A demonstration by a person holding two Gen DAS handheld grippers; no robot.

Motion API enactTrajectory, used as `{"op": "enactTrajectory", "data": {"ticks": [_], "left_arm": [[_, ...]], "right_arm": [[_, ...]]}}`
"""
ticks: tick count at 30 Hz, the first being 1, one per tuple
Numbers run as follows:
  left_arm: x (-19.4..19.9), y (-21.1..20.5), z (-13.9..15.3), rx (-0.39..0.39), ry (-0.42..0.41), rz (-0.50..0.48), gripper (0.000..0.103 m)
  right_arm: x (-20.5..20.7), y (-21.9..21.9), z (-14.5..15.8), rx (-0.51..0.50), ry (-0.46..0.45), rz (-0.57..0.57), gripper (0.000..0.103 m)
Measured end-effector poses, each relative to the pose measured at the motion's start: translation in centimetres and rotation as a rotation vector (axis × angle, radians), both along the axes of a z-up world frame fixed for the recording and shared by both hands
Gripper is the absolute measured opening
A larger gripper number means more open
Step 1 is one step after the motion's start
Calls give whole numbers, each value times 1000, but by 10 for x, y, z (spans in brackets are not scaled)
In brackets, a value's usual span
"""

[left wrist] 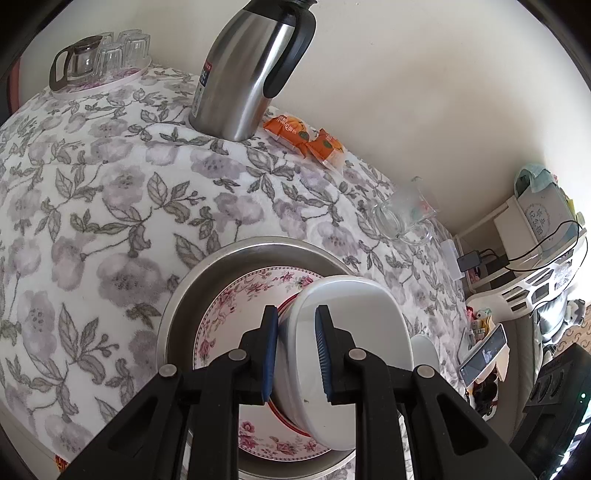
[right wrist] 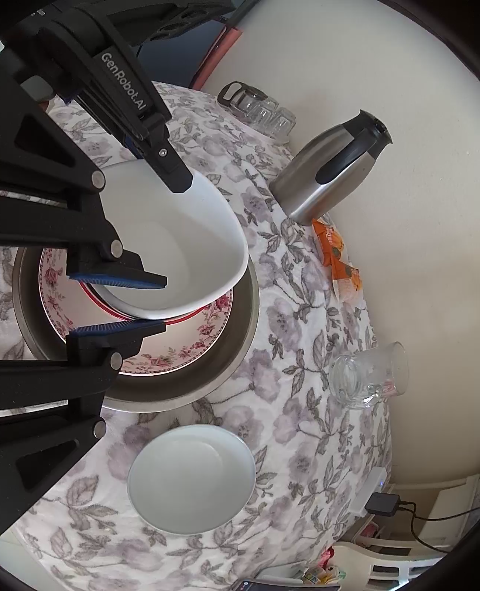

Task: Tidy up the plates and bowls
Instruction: 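Lower the white square bowl into the red-rimmed bowl with both grippers, then open both grippers and pull them back from the square bowl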

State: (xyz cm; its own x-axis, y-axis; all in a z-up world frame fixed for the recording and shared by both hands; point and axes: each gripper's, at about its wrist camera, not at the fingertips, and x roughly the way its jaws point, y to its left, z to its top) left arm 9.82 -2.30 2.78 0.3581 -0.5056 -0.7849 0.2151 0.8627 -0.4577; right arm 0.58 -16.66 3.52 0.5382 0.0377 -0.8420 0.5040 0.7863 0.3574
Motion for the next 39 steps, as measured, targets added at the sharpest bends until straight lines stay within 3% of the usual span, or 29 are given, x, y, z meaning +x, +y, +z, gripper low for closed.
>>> {"op": "enactTrajectory", "data": {"ticks": [19,28,35,39], "left_arm": [[-2,4,12,-14,-24,4,20],[-6,7,25,39,-82,26,21],[-7,12,33,115,-125,68,41],[-7,15,35,180,-139,109,58]], "right_arm": [[-5,-3,9,3,-30,-6,20],[-10,-5,15,3,-51,-13,20],[-13,-8,21,-22,-64,-30,19],[-13,-11,18,-50,-43,-45,27]]}}
